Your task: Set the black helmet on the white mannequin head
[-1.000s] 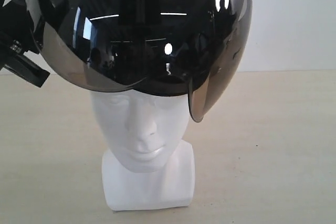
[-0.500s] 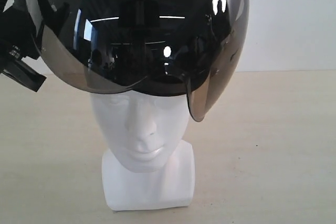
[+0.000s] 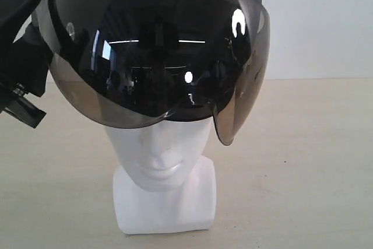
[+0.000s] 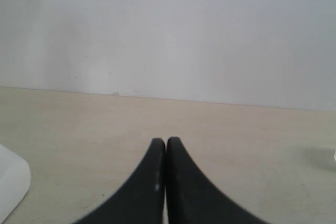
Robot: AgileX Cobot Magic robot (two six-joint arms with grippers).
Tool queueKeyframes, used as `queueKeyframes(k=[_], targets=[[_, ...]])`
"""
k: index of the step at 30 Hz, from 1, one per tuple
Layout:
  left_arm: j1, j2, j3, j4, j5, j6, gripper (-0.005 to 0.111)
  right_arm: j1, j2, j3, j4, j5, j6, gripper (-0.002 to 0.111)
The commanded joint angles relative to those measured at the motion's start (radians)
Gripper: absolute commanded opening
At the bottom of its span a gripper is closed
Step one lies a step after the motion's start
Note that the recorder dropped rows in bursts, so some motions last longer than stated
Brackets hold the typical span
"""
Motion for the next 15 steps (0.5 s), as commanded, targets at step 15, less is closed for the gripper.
queueKeyframes(k=[15], targets=[[0.015, -0.005, 0.124, -0.295, 0.001, 0.175, 0.004, 0.000, -0.006, -0.001, -0.002, -0.002, 0.000, 0.000]])
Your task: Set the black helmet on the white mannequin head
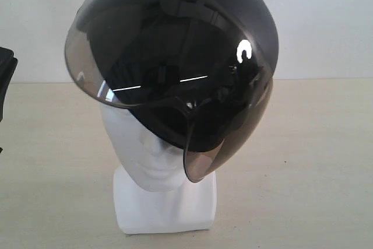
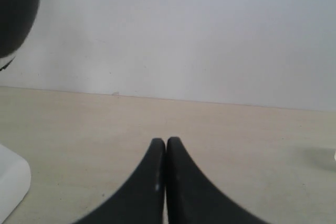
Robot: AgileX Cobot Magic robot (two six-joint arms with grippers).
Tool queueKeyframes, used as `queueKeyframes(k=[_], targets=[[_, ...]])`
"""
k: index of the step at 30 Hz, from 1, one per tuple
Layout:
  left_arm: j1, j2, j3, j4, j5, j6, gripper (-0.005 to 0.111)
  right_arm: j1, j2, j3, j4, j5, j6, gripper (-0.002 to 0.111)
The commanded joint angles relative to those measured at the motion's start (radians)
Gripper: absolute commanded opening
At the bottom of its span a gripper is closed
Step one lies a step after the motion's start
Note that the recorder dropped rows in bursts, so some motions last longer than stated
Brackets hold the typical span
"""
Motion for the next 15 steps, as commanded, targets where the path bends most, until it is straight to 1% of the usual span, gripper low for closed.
queueKeyframes(k=[1, 9, 15], targets=[[0.000, -0.005, 0.010, -0.020, -0.003, 0.042, 0.004, 0.000, -0.006, -0.001, -0.002, -0.002, 0.000, 0.000], [0.000, -0.005, 0.011, -0.021, -0.003, 0.068, 0.004, 0.000, -0.006, -0.001, -0.002, -0.002, 0.000, 0.000], [0.000, -0.023, 0.021, 0.047, -0.003, 0.124, 0.004, 0.000, -0.006, -0.001, -0.002, -0.002, 0.000, 0.000]])
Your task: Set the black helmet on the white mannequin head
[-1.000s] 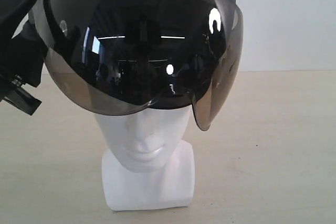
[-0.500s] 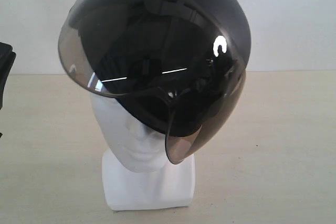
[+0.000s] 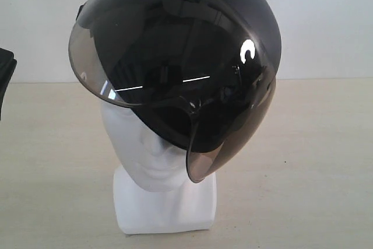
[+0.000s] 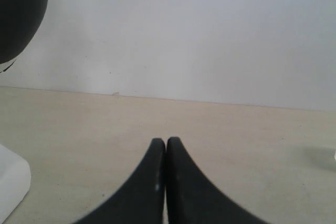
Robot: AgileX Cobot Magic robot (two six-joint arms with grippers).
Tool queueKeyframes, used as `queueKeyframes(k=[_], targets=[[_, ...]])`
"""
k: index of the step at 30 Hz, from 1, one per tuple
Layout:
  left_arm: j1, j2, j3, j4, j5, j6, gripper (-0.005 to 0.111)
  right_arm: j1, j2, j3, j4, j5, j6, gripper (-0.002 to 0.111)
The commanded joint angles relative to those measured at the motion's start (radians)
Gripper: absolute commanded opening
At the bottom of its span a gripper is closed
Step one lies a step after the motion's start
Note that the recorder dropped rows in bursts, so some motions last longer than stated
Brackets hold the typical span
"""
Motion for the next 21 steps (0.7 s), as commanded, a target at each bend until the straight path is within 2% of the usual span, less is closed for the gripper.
queueKeyframes(k=[1, 6, 11, 21], targets=[[0.000, -0.029, 0.023, 0.056, -0.003, 0.036, 0.004, 0.000, -0.006, -0.001, -0.002, -0.002, 0.000, 0.000], [0.000, -0.086, 0.094, 0.049, -0.003, 0.124, 0.004, 0.000, -0.006, -0.001, -0.002, -0.009, 0.000, 0.000], [0.000, -0.159, 0.158, 0.050, -0.003, 0.133, 0.004, 0.000, -0.006, -0.001, -0.002, -0.009, 0.000, 0.000], [0.000, -0.307, 0.162, 0.132, 0.101, 0.269, 0.004, 0.000, -0.006, -0.001, -0.018, -0.006, -0.086, 0.000]])
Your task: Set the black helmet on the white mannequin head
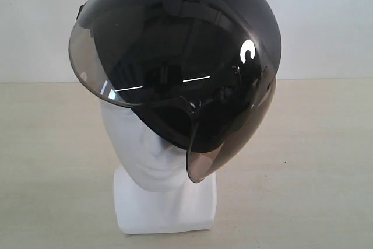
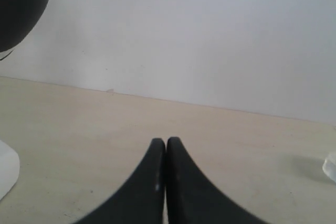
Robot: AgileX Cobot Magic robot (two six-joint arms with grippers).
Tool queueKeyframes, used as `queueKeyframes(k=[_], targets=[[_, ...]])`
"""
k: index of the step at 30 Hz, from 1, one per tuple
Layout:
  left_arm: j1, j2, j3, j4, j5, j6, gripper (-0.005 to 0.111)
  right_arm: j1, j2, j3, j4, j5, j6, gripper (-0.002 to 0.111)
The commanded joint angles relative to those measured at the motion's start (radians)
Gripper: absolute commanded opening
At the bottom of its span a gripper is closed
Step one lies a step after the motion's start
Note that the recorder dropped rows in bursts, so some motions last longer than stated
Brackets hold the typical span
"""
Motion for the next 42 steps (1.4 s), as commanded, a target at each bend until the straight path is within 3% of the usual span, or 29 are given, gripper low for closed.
queueKeyframes(k=[1, 5, 8, 10, 13, 15, 17, 20, 23, 27, 30, 33, 42], targets=[[0.000, -0.046, 0.005, 0.040, 0.102, 0.081, 0.004, 0.000, -0.006, -0.001, -0.011, -0.006, -0.018, 0.000], [0.000, -0.056, 0.003, 0.045, 0.324, 0.208, 0.004, 0.000, -0.006, -0.001, 0.006, -0.092, 0.001, 0.000], [0.000, -0.070, -0.067, 0.045, 0.594, 0.421, 0.004, 0.000, -0.006, -0.001, 0.178, -0.171, 0.267, 0.000], [0.000, -0.072, -0.129, 0.043, 0.731, 0.513, 0.004, 0.000, -0.006, -0.005, 0.178, -0.100, 0.280, 0.000], [0.003, -0.072, -0.311, 0.037, 1.075, 0.703, 0.004, 0.002, 0.012, -0.063, 0.229, -0.006, 0.294, 0.000], [0.032, -0.077, -0.417, 0.062, 1.262, 0.764, 0.004, 0.002, 0.090, -0.110, 0.287, 0.072, 0.294, 0.000], [0.085, -0.105, -0.488, 0.103, 1.356, 0.769, 0.004, 0.002, 0.185, -0.166, 0.381, 0.144, 0.221, 0.000], [0.157, -0.205, -0.534, 0.123, 1.392, 0.767, 0.004, 0.002, 0.410, -0.313, 0.613, 0.314, -0.076, 0.000], [0.193, -0.275, -0.570, 0.137, 1.424, 0.767, 0.004, 0.002, 0.654, -0.457, 0.719, 0.466, -0.096, 0.000], [0.217, -0.268, -0.670, 0.287, 1.647, 0.761, 0.004, 0.000, 0.982, -0.553, 0.709, 0.543, -0.132, 0.000], [0.232, -0.264, -0.723, 0.362, 1.644, 0.696, 0.004, 0.000, 0.994, -0.577, 0.708, 0.540, -0.236, 0.000], [0.237, -0.244, -0.805, 0.375, 1.580, 0.686, 0.004, 0.000, 1.008, -0.640, 0.708, 0.543, -0.149, 0.000], [0.237, -0.035, -1.013, 0.368, 1.546, 0.705, 0.004, 0.000, 1.201, -0.764, 0.958, 0.570, -0.225, 0.000]])
